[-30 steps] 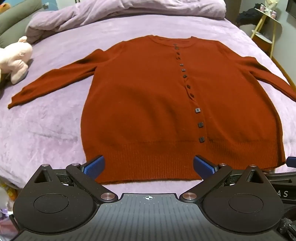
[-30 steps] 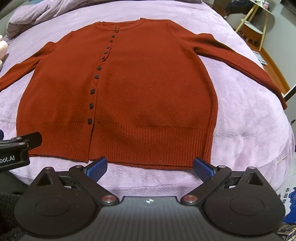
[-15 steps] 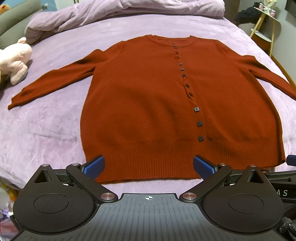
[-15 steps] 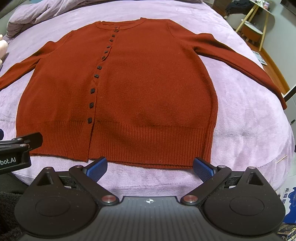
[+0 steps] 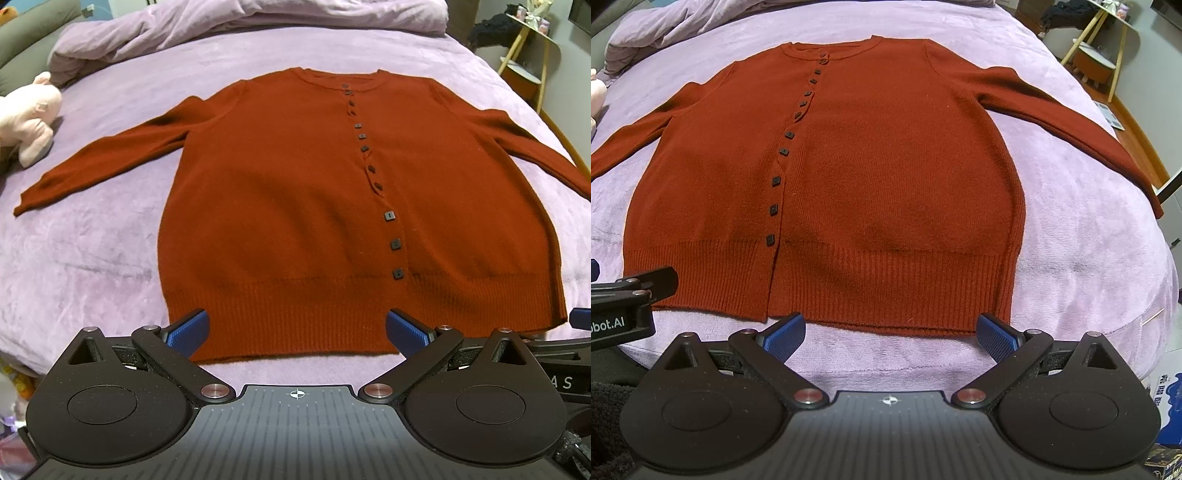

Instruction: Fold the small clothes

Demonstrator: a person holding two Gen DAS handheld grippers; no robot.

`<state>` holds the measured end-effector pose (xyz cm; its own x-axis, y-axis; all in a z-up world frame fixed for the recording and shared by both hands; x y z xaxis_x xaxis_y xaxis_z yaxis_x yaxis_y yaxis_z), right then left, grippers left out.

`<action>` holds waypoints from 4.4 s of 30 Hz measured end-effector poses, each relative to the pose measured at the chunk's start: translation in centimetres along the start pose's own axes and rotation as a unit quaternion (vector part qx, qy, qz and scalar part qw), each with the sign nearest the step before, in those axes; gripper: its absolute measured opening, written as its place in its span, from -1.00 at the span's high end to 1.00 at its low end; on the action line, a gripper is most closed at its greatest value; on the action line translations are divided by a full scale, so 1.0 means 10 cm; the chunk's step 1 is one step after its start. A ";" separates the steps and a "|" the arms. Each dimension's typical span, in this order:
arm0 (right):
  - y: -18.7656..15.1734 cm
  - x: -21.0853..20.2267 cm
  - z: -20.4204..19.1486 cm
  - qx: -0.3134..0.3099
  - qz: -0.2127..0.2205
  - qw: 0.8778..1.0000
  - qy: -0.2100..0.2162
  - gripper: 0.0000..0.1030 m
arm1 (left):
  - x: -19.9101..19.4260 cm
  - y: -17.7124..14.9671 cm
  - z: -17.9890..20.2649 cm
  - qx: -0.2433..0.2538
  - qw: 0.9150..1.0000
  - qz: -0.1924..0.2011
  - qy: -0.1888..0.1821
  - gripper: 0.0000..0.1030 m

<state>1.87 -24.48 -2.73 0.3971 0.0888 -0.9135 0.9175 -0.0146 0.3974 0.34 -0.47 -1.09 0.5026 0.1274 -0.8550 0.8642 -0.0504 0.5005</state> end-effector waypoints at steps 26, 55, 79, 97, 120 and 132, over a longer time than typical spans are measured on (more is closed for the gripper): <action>0.01 0.00 0.01 0.001 -0.002 1.000 -0.001 -0.92 | 0.00 0.01 0.02 0.001 1.000 -0.008 -0.004 -1.00; 0.01 0.01 0.02 0.003 -0.003 1.000 0.000 -0.92 | 0.02 0.02 0.02 0.002 1.000 -0.013 -0.005 -1.00; 0.01 0.03 0.03 0.006 -0.005 1.000 0.000 -0.92 | 0.06 -0.01 0.04 0.006 1.000 -0.018 -0.005 -1.00; 0.01 0.11 0.06 0.016 -0.013 1.000 0.014 -0.92 | 0.16 -0.02 0.04 0.004 0.999 -0.034 -0.009 -1.00; 0.44 0.15 2.16 0.260 0.309 0.912 0.070 -0.92 | 0.87 0.60 0.01 -0.044 0.999 -0.024 0.001 -1.00; 0.30 0.98 3.76 0.601 0.338 0.715 0.112 0.16 | 1.27 0.65 -0.11 -0.108 0.994 -0.031 -0.007 -1.00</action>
<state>9.34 -61.08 -13.82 0.8691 -0.1888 -0.4572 -0.0742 -0.9636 0.2568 12.30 1.89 -8.60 0.4503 0.1092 -0.8861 0.8698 0.1704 0.4630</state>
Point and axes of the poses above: each gripper's, at about its wrist camera, not at the fingertips, and x roughly the way its jaws point, z to its right, y to its top, the point moved 1 cm from there along x, roughly the way its jaws point, and after that the axes turned 7 degrees about y, right-handed, at the moved point
